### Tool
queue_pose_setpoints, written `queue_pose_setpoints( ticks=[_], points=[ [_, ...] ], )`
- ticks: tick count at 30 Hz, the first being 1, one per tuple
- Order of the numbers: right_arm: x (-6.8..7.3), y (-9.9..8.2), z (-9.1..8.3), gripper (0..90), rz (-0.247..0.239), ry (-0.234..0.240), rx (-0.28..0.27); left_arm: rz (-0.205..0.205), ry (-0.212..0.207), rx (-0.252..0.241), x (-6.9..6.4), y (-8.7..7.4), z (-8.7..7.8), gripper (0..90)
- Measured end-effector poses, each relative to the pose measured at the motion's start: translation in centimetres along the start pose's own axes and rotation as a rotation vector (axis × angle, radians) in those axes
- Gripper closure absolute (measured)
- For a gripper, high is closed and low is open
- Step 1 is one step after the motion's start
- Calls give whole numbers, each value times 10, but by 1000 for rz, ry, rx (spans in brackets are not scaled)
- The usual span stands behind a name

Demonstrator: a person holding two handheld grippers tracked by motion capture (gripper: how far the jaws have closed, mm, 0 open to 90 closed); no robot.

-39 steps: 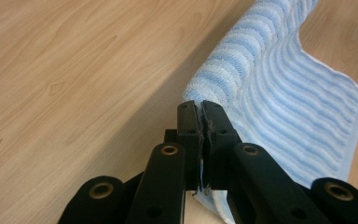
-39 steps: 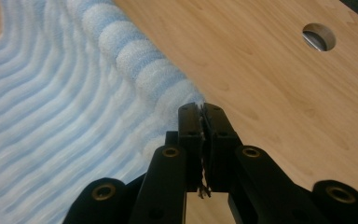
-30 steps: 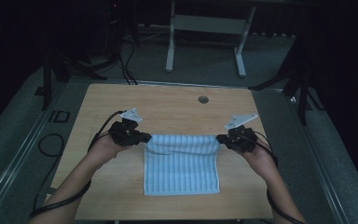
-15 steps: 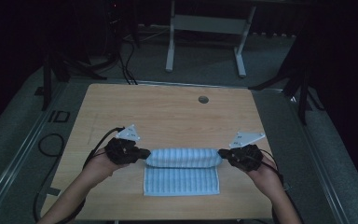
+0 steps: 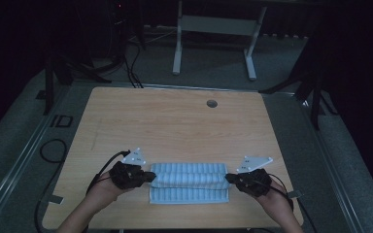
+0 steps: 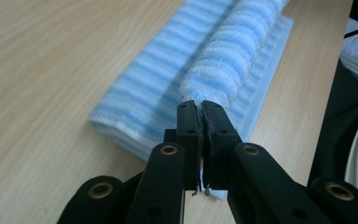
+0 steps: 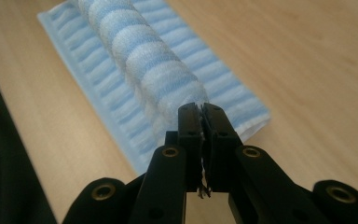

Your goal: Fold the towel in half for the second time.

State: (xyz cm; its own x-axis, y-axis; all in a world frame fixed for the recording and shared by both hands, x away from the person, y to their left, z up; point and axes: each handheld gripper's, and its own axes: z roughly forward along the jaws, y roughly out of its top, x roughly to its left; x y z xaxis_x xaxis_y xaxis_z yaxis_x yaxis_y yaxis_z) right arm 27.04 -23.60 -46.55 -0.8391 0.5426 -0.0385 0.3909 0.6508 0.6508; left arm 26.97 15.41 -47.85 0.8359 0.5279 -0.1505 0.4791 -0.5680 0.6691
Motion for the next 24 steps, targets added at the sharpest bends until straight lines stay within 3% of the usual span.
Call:
queue_pose_setpoints(
  ticks=[1, 7, 14, 16, 17, 22, 24],
  points=[
    [1, -9, 4, 865, 21, 17, 8, -16, -10, -11, -3, -5, 2, 857],
    [4, -25, 16, 864, 44, 44, 54, -27, -51, 12, -12, -21, 16, 857],
    [11, -35, 23, 822, 45, 84, 100, -77, -112, 98, -10, -37, 34, 817],
    [12, -36, 23, 751, 34, 86, 124, -74, -111, 104, -10, -36, 33, 750],
    [12, -34, 19, 741, 39, 95, 105, -58, -92, 107, -10, -31, 29, 622],
    [4, -17, 7, 711, 24, 69, 45, -37, -88, 67, -5, -17, 21, 548],
    [3, -14, 8, 711, 24, 64, 44, -32, -90, 60, -3, -11, 23, 534]
  ],
)
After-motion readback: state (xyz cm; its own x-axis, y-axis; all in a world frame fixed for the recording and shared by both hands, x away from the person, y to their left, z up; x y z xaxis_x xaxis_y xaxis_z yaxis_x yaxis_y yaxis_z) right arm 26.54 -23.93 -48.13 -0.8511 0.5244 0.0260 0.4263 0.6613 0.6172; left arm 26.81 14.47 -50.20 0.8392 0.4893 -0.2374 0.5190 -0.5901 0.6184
